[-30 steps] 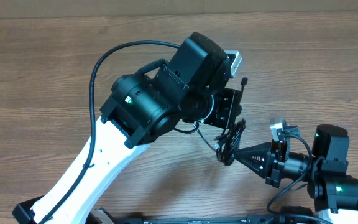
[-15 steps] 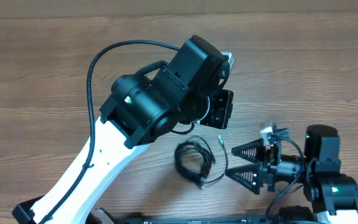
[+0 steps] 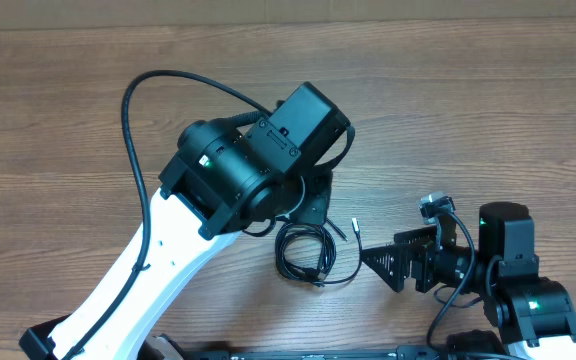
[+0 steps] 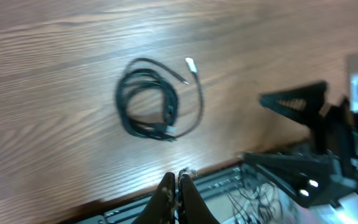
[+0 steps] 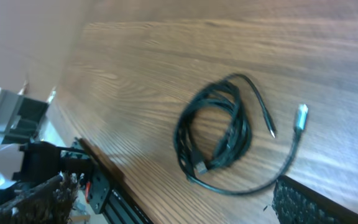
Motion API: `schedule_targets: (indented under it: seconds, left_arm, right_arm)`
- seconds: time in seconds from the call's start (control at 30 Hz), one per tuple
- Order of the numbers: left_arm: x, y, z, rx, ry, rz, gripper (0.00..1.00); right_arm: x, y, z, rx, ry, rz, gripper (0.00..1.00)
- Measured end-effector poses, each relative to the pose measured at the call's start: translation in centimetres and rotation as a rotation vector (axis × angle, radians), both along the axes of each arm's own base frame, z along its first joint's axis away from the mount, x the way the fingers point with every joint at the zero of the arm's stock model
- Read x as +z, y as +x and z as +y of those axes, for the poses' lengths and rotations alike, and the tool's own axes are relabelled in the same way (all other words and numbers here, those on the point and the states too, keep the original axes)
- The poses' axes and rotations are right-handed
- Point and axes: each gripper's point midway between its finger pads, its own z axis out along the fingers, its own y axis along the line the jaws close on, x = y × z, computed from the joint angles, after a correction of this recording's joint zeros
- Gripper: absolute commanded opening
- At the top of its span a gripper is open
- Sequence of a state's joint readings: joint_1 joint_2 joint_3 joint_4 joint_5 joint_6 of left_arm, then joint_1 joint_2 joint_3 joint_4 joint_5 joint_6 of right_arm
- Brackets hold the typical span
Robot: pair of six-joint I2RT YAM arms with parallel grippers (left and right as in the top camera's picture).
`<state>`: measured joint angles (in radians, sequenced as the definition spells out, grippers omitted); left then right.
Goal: Untangle cables
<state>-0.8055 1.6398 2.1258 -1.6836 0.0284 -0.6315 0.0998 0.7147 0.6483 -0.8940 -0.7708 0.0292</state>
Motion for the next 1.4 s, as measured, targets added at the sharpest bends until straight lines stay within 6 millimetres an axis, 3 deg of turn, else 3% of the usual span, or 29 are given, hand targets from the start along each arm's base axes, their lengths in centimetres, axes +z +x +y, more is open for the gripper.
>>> schedule_targets:
  seconds: [0.23,0.37,0.67,0.83,1.0,1.17,1.4]
  left_arm:
    - [-1.0,0.5,1.2,0.069,0.060,-0.009,0.04]
    - [-4.2,0.3,1.9,0.108,0.137,0.049,0.04]
    - [-12.1,0.5,0.8,0.111,0.183,0.140,0.04]
    - [-15.8,-0.4,1.2,0.104,0.214,0.192,0.05]
    - [-19.1,-1.3,1.3,0.098,0.210,0.230,0.05]
    - [-23.0,-3.0,1.0,0.077,0.141,0.283,0.04]
    - [-27.9,-5.5,1.8,0.094,0.113,0.363,0.08]
  right_arm:
    - [-2.0,0.1,-1.2,-0.088,-0.063,0.114,1.00]
    - [-2.1,0.4,-1.4,-0.107,-0.075,0.108,1.00]
    - [-2.2,1.9,-2.5,-0.198,-0.109,0.091,1.00]
    - [-2.5,2.4,-3.4,-0.254,-0.148,0.093,1.00]
    - [-0.7,3.6,-4.3,-0.317,-0.177,0.041,1.00]
    - [2.3,4.7,-4.7,-0.353,-0.176,-0.034,1.00]
    - [4.9,4.8,-4.8,-0.362,-0.165,-0.073,1.00]
